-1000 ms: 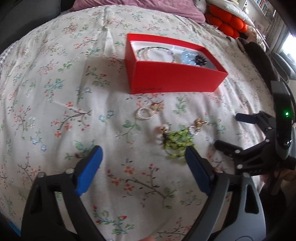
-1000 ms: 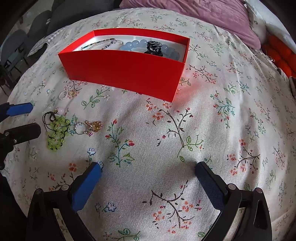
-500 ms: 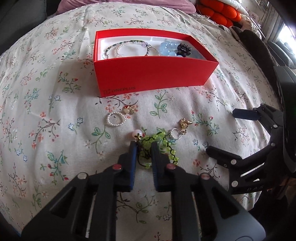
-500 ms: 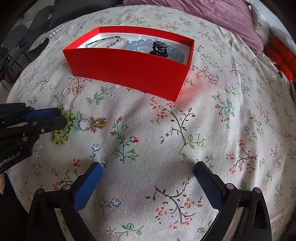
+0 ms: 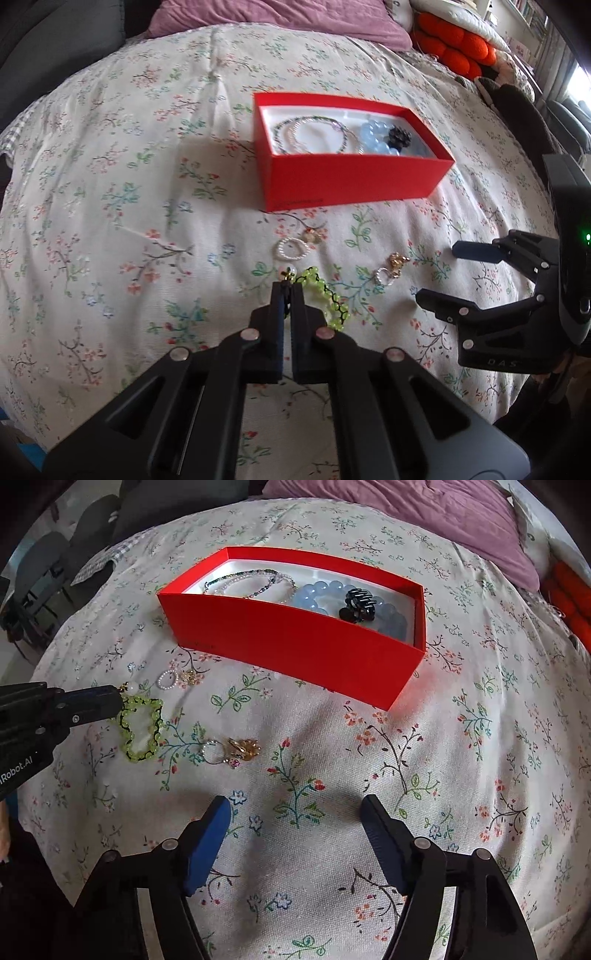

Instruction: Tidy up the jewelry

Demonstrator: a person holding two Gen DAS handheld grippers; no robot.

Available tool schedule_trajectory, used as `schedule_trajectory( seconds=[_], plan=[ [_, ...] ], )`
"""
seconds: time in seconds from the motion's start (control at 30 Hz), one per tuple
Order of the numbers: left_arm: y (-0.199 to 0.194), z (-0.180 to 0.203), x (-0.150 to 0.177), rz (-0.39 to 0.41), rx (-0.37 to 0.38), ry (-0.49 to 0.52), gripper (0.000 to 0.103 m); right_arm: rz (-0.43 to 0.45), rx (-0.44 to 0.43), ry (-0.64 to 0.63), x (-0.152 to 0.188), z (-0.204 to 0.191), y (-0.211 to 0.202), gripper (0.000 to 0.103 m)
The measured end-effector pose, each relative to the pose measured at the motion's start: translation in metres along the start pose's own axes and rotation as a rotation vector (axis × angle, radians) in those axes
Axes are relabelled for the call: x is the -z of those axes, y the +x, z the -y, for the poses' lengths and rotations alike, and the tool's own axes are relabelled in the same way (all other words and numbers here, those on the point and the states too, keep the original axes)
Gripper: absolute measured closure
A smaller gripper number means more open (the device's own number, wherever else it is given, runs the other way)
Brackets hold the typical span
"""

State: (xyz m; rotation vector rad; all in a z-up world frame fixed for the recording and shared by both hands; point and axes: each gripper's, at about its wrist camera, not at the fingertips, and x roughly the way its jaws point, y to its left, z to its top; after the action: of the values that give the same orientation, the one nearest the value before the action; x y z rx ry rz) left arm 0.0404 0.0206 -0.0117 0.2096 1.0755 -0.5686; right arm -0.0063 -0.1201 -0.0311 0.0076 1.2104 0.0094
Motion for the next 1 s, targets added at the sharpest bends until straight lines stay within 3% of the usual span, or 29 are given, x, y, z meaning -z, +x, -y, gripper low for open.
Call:
schedule_trajectory(
  seconds=[0.2, 0.47, 0.67, 0.73, 0.83, 0.87, 1.0],
  plan=[
    [-0.002, -0.020, 0.003, -0.019, -0.029, -0.059, 0.100, 0.013, -0.044, 0.021, -0.013, -0.006, 0.001, 0.040],
    [0.001, -0.025, 0.008, -0.037, -0.030, -0.059, 0.100, 0.015, -0.062, 0.028, -0.026, -0.011, 0.008, 0.048],
    [0.001, -0.025, 0.010, -0.044, -0.026, -0.060, 0.100, 0.007, -0.087, 0.043, -0.034, -0.014, 0.016, 0.069],
    [0.000, -0.024, 0.010, -0.045, -0.025, -0.059, 0.100, 0.005, -0.091, 0.050, -0.036, -0.013, 0.018, 0.083],
    [0.001, -0.024, 0.010, -0.046, -0.024, -0.060, 0.100, 0.003, -0.129, 0.074, -0.039, -0.011, 0.019, 0.089],
    [0.001, -0.025, 0.010, -0.046, -0.023, -0.062, 0.100, 0.002, -0.146, 0.085, -0.041, -0.009, 0.019, 0.097],
    [0.001, -0.025, 0.009, -0.047, -0.022, -0.065, 0.100, 0.004, -0.173, 0.114, -0.043, -0.002, 0.016, 0.096]
  ],
)
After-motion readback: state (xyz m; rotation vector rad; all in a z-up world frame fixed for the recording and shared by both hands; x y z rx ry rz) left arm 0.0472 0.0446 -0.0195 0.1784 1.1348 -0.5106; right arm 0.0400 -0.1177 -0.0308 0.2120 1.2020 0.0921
